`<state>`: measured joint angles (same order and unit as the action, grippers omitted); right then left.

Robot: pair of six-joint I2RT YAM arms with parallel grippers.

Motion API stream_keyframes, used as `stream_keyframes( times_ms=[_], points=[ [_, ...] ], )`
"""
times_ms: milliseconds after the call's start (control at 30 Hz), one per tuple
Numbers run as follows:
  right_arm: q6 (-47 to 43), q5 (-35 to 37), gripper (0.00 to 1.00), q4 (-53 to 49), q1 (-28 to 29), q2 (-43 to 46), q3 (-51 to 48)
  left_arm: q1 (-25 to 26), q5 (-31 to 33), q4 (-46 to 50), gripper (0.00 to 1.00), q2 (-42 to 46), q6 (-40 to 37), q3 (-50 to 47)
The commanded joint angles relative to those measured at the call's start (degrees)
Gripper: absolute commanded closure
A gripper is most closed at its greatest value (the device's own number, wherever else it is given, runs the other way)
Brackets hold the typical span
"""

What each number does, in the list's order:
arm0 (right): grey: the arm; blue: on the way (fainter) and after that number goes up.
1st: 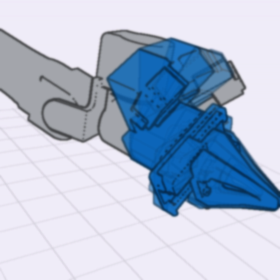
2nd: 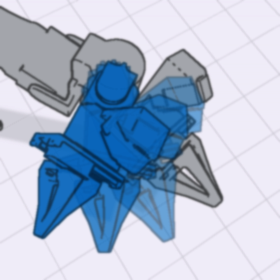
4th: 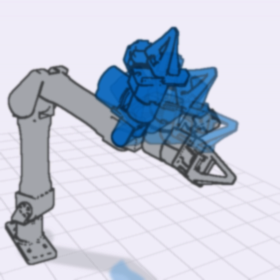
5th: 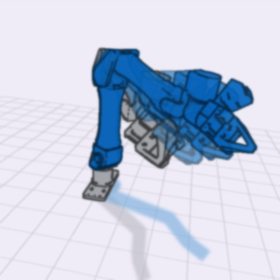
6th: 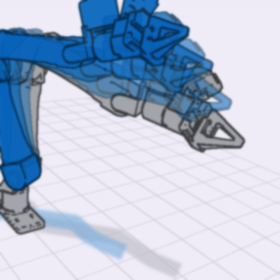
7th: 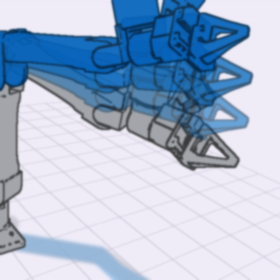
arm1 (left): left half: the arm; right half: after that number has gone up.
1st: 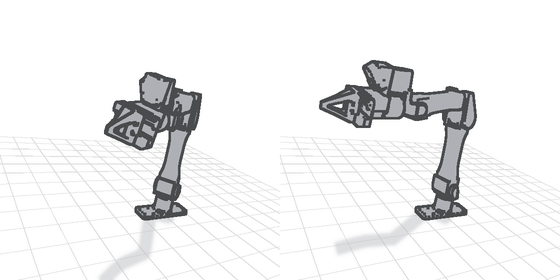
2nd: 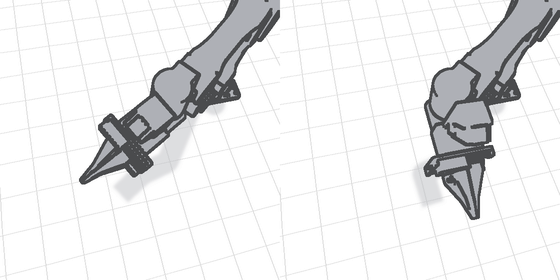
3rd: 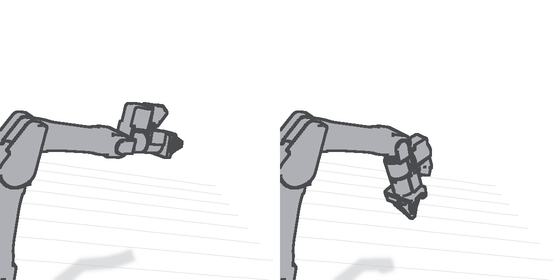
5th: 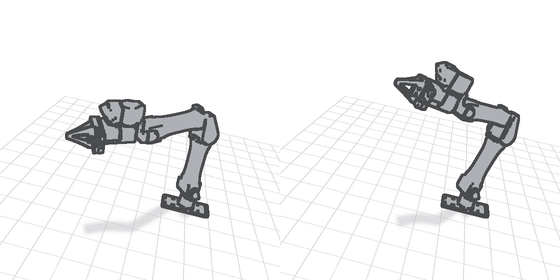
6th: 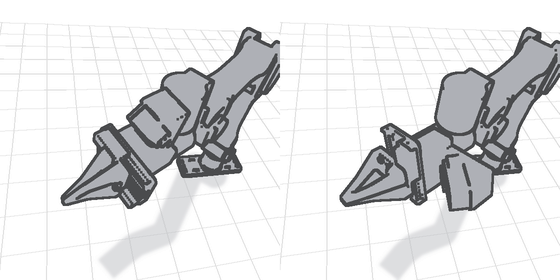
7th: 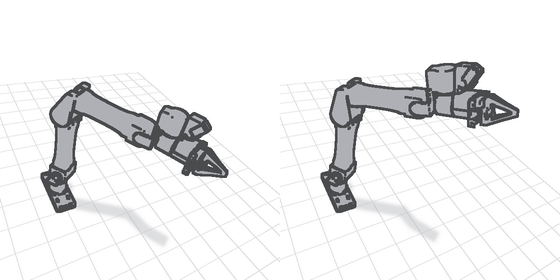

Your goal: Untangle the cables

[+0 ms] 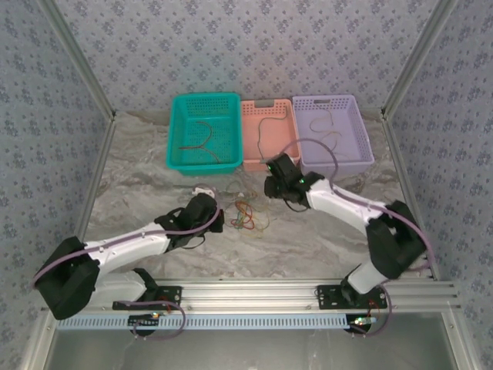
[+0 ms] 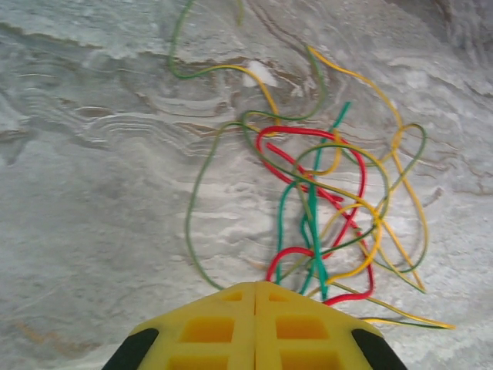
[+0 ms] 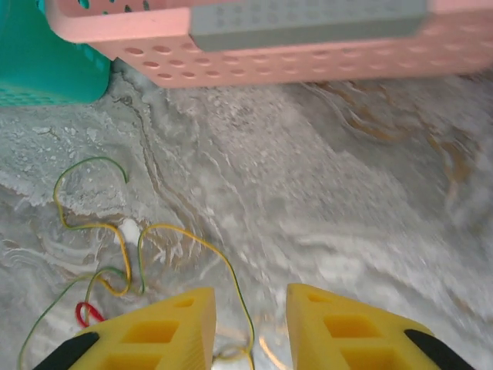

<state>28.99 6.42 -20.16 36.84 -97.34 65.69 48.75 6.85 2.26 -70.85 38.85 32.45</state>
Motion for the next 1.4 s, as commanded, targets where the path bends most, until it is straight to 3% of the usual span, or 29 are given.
stream_keyframes(
  times_ms=[0, 133, 333, 500, 633, 800, 933, 1067, 1200, 1367],
  points=[
    [-6.8, -3.9, 0.68, -5.3, -0.1, -5.2, 5.1, 0.7, -1.7, -2.8, 0.92, -1.2, -0.7, 1.3],
    [-8.5, -4.1, 0.62, -7.8, 1.3, -10.4, 9.1, 1.2, -2.3, -3.3, 0.91, -2.9, -0.4, 1.6],
    [-8.7, -1.0, 0.63, -10.1, 2.3, -14.4, 10.1, 2.0, -2.9, -4.0, 0.85, -4.6, -0.3, 2.2],
    [-8.6, 2.6, 0.62, -11.2, 3.4, -15.2, 9.3, 3.0, -2.9, -4.4, 0.78, -6.1, -0.3, 2.9],
    [-8.3, 3.5, 0.63, -11.2, 4.2, -15.9, 8.8, 3.3, -3.1, -4.5, 0.65, -7.0, -0.4, 3.3],
    [-7.2, 2.9, 0.77, -9.8, 4.9, -17.6, 8.1, 3.3, -2.9, -5.1, 0.50, -8.5, -0.3, 3.6],
    [-5.5, 4.6, 0.96, -8.0, 6.2, -16.5, 6.6, 3.3, -2.3, -6.8, 0.47, -12.7, -0.3, 5.1],
    [-3.6, 6.7, 1.00, -6.6, 6.7, -12.0, 3.8, 3.0, -0.9, -9.9, 0.58, -17.5, 0.0, 6.3],
    [-2.7, 9.9, 1.00, -7.3, 5.8, -5.0, -0.7, 3.0, 4.9, -9.7, 1.00, -19.7, 1.1, 6.9],
    [-2.9, 10.6, 1.00, -6.6, -0.3, 8.2, -7.3, 2.8, 12.6, -4.5, 1.00, -13.7, 1.8, 3.9]
  ],
)
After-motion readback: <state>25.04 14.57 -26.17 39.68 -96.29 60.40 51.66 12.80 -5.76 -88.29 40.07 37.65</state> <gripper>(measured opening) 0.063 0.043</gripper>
